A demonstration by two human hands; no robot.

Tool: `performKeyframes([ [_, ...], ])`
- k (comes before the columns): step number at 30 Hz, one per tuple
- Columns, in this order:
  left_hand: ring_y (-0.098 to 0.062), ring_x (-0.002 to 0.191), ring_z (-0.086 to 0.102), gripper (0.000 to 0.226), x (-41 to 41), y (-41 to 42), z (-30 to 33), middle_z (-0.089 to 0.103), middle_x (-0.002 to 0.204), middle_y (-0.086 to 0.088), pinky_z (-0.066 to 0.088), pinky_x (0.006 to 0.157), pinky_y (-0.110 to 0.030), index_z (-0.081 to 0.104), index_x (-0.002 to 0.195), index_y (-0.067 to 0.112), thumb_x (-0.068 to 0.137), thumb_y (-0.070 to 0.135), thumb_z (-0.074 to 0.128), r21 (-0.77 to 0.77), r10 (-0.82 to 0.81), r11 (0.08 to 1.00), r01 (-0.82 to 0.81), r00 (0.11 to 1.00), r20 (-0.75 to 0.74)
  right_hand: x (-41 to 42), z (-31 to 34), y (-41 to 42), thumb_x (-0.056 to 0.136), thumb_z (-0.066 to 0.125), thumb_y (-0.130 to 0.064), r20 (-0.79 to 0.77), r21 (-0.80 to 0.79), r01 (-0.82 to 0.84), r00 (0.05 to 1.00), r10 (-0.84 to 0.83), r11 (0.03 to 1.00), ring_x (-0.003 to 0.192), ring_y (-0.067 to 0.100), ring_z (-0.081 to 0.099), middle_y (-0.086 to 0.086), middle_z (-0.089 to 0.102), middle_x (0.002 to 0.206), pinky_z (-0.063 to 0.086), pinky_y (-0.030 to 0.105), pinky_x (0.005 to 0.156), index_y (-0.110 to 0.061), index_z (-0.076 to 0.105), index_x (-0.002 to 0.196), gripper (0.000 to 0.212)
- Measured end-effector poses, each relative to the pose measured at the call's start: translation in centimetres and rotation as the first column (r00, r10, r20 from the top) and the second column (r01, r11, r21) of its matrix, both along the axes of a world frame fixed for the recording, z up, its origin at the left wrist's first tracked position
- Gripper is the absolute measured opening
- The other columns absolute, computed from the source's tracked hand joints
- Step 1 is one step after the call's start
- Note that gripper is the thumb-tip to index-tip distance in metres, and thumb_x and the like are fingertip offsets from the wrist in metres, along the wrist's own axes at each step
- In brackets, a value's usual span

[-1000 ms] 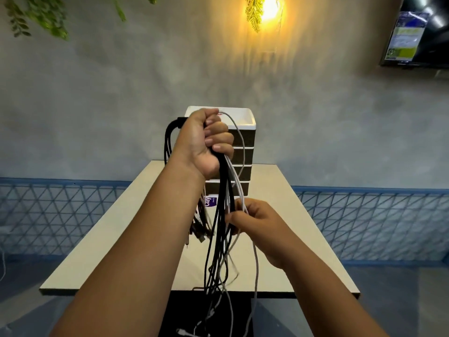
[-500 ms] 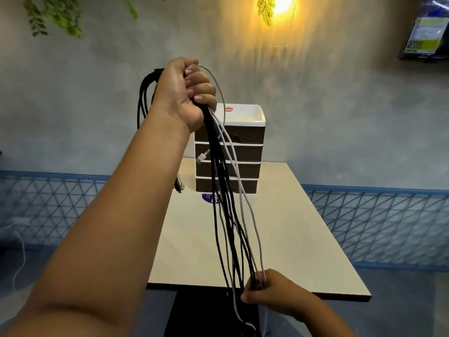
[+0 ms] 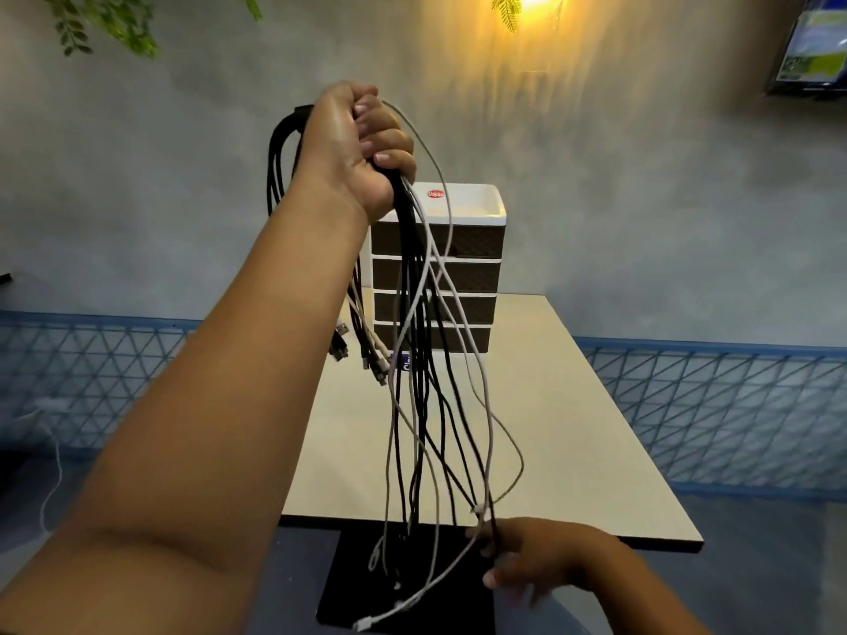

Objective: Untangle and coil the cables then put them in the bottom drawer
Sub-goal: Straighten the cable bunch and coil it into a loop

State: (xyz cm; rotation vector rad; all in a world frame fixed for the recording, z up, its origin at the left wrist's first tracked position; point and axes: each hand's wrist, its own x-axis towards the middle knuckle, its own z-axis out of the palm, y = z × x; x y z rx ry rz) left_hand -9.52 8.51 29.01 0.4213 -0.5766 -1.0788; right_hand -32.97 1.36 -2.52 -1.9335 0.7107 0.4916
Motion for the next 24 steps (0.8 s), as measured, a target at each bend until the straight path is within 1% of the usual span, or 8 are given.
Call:
performKeyframes([
  [3,-0.006,0.029,0.018,0.048,-0.3,-0.5,-1.0,0.023,0.037,0.01,0.013,0.031,-0.015,0.032,0.048,0.021,0.095,0.018,0.039,0.042,0.01,0.999,-0.01,1.0,0.001,-0.4,4.4,-0.7,0.092,0.066,-0.021,0.071,-0.11,0.135,0.989,-0.127,0.985,0.085,0.037,0.07,0.014,0.065,0.117,0.059,0.036,0.063,-0.015,0.057,0.122,0.032],
  [5,-0.006,0.029,0.017,0.048,-0.7,-0.8,-1.6,0.022,0.037,0.009,0.013,0.032,-0.015,0.031,0.048,0.021,0.095,0.019,0.04,0.066,0.016,0.998,-0.015,1.0,-0.014,-0.3,8.8,-0.5,0.094,0.064,-0.023,0.296,-0.27,0.282,0.934,-0.199,0.921,0.082,0.032,0.072,0.016,0.069,0.105,0.058,0.031,0.058,-0.01,0.064,0.106,0.018],
  [8,-0.006,0.032,0.015,0.043,-1.5,-1.0,-2.0,0.021,0.039,0.01,0.012,0.034,-0.015,0.029,0.051,0.023,0.093,0.02,0.04,0.087,0.077,0.993,-0.074,0.997,-0.031,1.1,14.7,1.7,0.094,0.06,-0.025,0.764,-0.08,0.512,0.582,-0.277,0.855,0.085,0.023,0.069,0.007,0.069,0.095,0.059,0.031,0.068,-0.016,0.065,0.099,0.011],
  [10,-0.007,0.033,0.013,0.04,-2.2,-1.2,-2.3,0.02,0.042,0.01,0.011,0.036,-0.016,0.027,0.053,0.023,0.091,0.019,0.04,0.09,0.153,0.985,-0.147,0.987,-0.055,2.8,16.4,3.6,0.091,0.064,-0.028,0.856,0.013,0.458,0.455,-0.247,0.889,0.092,0.019,0.066,0.002,0.069,0.098,0.057,0.032,0.079,-0.021,0.063,0.104,0.015],
  [15,-0.01,0.036,0.012,0.036,-2.7,-1.2,-2.3,0.019,0.046,0.009,0.012,0.036,-0.018,0.026,0.057,0.023,0.091,0.017,0.038,0.077,0.318,0.947,-0.311,0.94,-0.124,7.0,13.3,5.4,0.089,0.067,-0.035,0.837,-0.041,0.398,0.515,-0.186,0.917,0.078,0.021,0.063,0.008,0.065,0.084,0.055,0.039,0.077,-0.016,0.06,0.1,0.023],
  [19,-0.011,0.038,0.011,0.035,-1.7,-0.4,-1.5,0.019,0.046,0.008,0.013,0.036,-0.018,0.026,0.057,0.023,0.089,0.016,0.037,0.083,0.397,0.918,-0.389,0.909,-0.129,6.7,10.4,4.7,0.093,0.06,-0.018,0.832,0.056,0.325,0.507,-0.224,0.944,0.063,0.016,0.051,0.004,0.053,0.069,0.047,0.035,0.064,0.001,0.059,0.089,0.02],
  [22,-0.012,0.039,0.011,0.033,-0.6,0.2,-0.7,0.019,0.048,0.008,0.012,0.038,-0.018,0.026,0.057,0.024,0.088,0.014,0.036,0.087,0.449,0.893,-0.441,0.881,-0.145,5.6,7.0,4.0,0.079,0.06,-0.027,0.732,0.065,0.343,0.622,-0.278,0.937,0.063,0.017,0.046,0.002,0.05,0.066,0.039,0.037,0.065,-0.01,0.061,0.074,0.018],
  [24,-0.012,0.039,0.011,0.033,-0.1,0.5,-0.4,0.019,0.048,0.008,0.013,0.038,-0.018,0.026,0.058,0.024,0.088,0.014,0.036,0.096,0.47,0.882,-0.461,0.873,-0.13,4.9,4.7,3.5,0.076,0.062,-0.035,0.697,0.128,0.383,0.621,-0.358,0.915,0.065,0.017,0.046,0.002,0.051,0.066,0.038,0.038,0.068,-0.016,0.061,0.069,0.021],
])
